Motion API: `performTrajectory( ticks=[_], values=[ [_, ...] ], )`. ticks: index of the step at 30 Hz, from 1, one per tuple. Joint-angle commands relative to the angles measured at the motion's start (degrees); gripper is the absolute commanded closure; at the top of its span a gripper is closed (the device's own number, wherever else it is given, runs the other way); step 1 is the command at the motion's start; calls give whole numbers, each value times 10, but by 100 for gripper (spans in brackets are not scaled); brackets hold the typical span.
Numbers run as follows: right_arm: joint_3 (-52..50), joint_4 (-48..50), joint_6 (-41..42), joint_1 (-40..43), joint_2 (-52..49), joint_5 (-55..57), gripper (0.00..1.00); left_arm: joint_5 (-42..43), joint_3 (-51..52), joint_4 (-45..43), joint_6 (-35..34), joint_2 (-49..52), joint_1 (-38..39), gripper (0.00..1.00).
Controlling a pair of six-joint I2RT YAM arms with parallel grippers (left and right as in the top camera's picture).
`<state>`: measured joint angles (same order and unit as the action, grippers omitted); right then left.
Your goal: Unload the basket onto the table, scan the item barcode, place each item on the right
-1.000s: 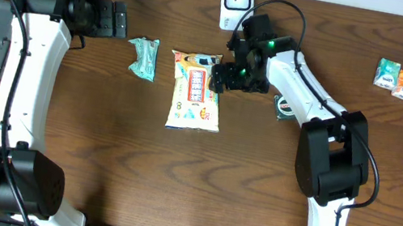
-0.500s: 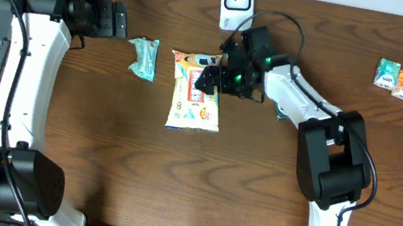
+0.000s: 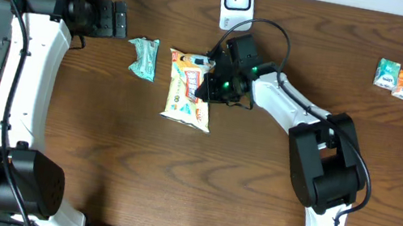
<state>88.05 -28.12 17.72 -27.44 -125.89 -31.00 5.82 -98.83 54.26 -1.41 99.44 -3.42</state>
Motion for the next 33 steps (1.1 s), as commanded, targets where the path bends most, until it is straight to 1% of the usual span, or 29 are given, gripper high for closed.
performTrajectory(
  ticks=[1,5,7,10,14,16,17,19,20,21,22,23,24,26,27,28,32,33],
  values=[
    [30,-45,-32,19,23,100,99,-1,2,3,8,-1,1,2],
    [79,-123,-71,23,59,266,99,-1,2,3,8,-1,1,2],
    [94,-144,-88,16,74,349,99,-1,2,3,8,-1,1,2],
    [98,-158,-114,-4,90,489,99,-1,2,3,8,-1,1,2],
    [97,-170,-135,-37,85,694,99,-1,2,3,8,-1,1,2],
    [97,-172,-146,-50,78,770,99,-1,2,3,8,-1,1,2],
    [97,-172,-151,-56,75,781,99,-1,2,3,8,-1,1,2],
    [97,-171,-150,-61,71,745,99,-1,2,3,8,-1,1,2],
    [97,-171,-150,-61,70,710,99,-1,2,3,8,-1,1,2],
    [97,-170,-150,-60,69,658,97,-1,2,3,8,-1,1,2],
    [97,-168,-150,-57,69,617,82,-1,2,3,8,-1,1,2],
    [97,-164,-148,-51,69,577,66,-1,2,3,8,-1,1,2],
    [97,-158,-140,-43,69,547,56,-1,2,3,8,-1,1,2],
    [97,-144,-116,-22,69,501,31,-1,2,3,8,-1,1,2],
    [97,-139,-106,-7,69,466,23,-1,2,3,8,-1,1,2],
    [97,-136,-103,10,69,422,18,-1,2,3,8,-1,1,2],
    [97,-119,-101,76,57,215,8,-1,2,3,8,-1,1,2],
    [97,-116,-101,89,52,183,5,-1,2,3,8,-1,1,2]
  ],
)
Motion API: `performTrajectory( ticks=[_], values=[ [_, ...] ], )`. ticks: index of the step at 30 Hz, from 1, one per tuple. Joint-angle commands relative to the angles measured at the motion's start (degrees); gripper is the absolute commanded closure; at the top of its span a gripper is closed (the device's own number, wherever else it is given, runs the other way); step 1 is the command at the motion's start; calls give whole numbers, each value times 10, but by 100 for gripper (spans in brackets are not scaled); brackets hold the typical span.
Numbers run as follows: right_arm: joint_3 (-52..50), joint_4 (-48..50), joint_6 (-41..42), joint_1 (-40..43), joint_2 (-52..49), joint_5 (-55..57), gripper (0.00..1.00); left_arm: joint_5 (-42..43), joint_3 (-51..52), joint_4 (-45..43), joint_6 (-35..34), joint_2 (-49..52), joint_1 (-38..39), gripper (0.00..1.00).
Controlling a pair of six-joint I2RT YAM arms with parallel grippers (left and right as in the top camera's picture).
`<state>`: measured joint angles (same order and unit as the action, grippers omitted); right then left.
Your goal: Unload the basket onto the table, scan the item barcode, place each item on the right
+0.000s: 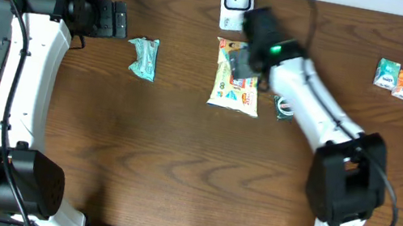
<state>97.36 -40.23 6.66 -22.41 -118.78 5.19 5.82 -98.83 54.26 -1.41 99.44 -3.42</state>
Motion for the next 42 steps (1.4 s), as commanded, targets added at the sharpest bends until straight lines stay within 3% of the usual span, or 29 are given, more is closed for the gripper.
performTrajectory(
  ticks=[1,7,14,16,19,20,21,28,33,38,42],
  values=[
    [3,10,10,51,-28,-206,4,-1,2,3,8,-1,1,2],
    [3,40,10,91,-88,-396,3,-1,2,3,8,-1,1,2],
    [3,43,30,85,-137,-408,5,-1,2,3,8,-1,1,2],
    [3,43,30,80,-150,-416,18,-1,2,3,8,-1,1,2],
    [3,45,29,73,-162,-404,71,-1,2,3,8,-1,1,2],
    [3,46,30,72,-162,-393,94,-1,2,3,8,-1,1,2],
    [3,47,31,71,-162,-380,99,-1,2,3,8,-1,1,2],
    [29,21,39,68,-101,-263,99,-1,2,3,8,-1,1,2],
    [42,-18,9,22,-23,26,99,-1,2,3,8,-1,1,2],
    [42,-27,-49,-64,-5,353,99,-1,2,3,8,-1,1,2],
    [40,-36,-117,-112,-26,495,99,-1,2,3,8,-1,1,2]
  ],
)
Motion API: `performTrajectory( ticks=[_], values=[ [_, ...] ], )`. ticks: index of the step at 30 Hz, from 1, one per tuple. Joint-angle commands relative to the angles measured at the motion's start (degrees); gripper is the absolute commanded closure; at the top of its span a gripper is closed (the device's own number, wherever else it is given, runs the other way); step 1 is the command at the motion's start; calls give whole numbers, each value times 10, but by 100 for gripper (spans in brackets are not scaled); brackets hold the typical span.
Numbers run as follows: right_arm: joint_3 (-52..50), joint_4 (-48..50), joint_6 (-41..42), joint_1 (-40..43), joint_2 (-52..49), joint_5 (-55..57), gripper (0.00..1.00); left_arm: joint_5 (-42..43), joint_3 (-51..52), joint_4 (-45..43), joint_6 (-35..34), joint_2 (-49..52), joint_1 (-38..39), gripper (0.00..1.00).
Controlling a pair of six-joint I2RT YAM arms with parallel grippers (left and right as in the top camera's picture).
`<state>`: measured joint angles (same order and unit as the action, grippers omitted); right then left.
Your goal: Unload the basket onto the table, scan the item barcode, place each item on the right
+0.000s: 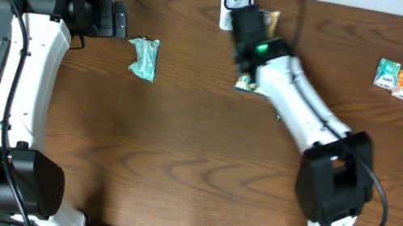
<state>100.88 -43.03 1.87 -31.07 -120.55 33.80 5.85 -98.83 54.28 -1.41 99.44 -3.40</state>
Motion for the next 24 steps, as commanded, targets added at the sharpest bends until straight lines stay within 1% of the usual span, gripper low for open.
performTrajectory(
  ticks=[1,4,8,12,15,16,17,18,19,20,24],
  values=[
    [5,-16,-93,-34,-16,226,99,-1,2,3,8,-1,1,2],
    [5,-39,-132,-44,-31,228,99,-1,2,3,8,-1,1,2],
    [5,-83,-143,-47,-55,219,99,-1,2,3,8,-1,1,2],
    [5,-112,-142,-51,-70,111,99,-1,2,3,8,-1,1,2],
    [5,-114,-113,-64,-71,59,98,-1,2,3,8,-1,1,2],
    [5,-115,-104,-71,-71,50,92,-1,2,3,8,-1,1,2],
    [5,-115,-94,-81,-71,42,75,-1,2,3,8,-1,1,2],
    [5,-115,-87,-91,-71,33,64,-1,2,3,8,-1,1,2],
    [5,-115,-82,-102,-71,18,60,-1,2,3,8,-1,1,2],
    [6,-114,-76,-114,-71,-1,58,-1,2,3,8,-1,1,2],
    [16,-121,-33,-144,-70,-79,59,-1,2,3,8,-1,1,2]
  ],
)
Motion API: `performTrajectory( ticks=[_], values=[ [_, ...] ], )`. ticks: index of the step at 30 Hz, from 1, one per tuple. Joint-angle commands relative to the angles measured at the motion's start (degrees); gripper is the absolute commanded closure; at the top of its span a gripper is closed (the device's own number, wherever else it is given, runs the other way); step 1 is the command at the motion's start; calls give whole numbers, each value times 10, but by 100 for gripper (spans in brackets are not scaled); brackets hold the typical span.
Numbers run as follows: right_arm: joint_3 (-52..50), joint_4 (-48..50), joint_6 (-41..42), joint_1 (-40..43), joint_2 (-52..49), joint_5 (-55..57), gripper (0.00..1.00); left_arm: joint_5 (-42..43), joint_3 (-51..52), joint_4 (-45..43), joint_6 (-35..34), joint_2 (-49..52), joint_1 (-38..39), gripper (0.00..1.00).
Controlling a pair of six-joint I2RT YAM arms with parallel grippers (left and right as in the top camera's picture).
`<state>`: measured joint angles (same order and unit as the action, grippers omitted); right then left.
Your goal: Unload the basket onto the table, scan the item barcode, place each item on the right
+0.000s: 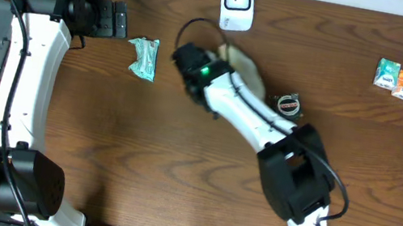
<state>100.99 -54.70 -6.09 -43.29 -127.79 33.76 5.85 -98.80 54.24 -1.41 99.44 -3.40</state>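
The white barcode scanner (236,4) stands at the table's far edge. Just in front of it and slightly right, the snack packet (249,63) shows its pale side, tilted and partly covered by my right arm. My right gripper (221,52) sits at the packet's left end and looks shut on it, though its fingers are hidden under the wrist. My left gripper (117,20) hovers open at the far left, holding nothing.
A teal packet (143,58) lies right of the left gripper. A small round dark item (288,105) rests beside the right arm. Two small cartons (396,80) sit at the far right. A grey basket fills the left edge.
My right wrist has moved from right in front of the scanner to a spot lower and further left. The packet now shows its pale side below the scanner. The left arm is unchanged.
My right gripper was first at the snack packet lying mid-table, printed side up. The packet was then nearer the scanner, then held up right beside it. Now it is turned pale side up below the scanner, and the round item is uncovered.
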Motion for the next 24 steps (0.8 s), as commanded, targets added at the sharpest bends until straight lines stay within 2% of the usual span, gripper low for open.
performTrajectory(
  ticks=[1,4,9,11,12,13,19,24],
  values=[
    [20,-8,58,-26,2,-92,58,-1,2,3,8,-1,1,2],
    [56,-42,92,-23,3,-103,56,-1,2,4,8,-1,1,2],
    [143,-109,95,19,3,-111,49,-1,2,4,8,-1,1,2],
    [168,-122,94,47,3,-141,70,-1,2,4,8,-1,1,2],
    [173,-123,94,62,3,-164,90,-1,2,4,8,-1,1,2],
    [174,-122,93,75,3,-188,99,-1,2,3,8,-1,1,2],
    [145,-122,90,157,-14,-398,99,-1,2,4,8,-1,1,2],
    [80,-110,86,165,-28,-440,99,-1,2,4,8,-1,1,2]
  ],
)
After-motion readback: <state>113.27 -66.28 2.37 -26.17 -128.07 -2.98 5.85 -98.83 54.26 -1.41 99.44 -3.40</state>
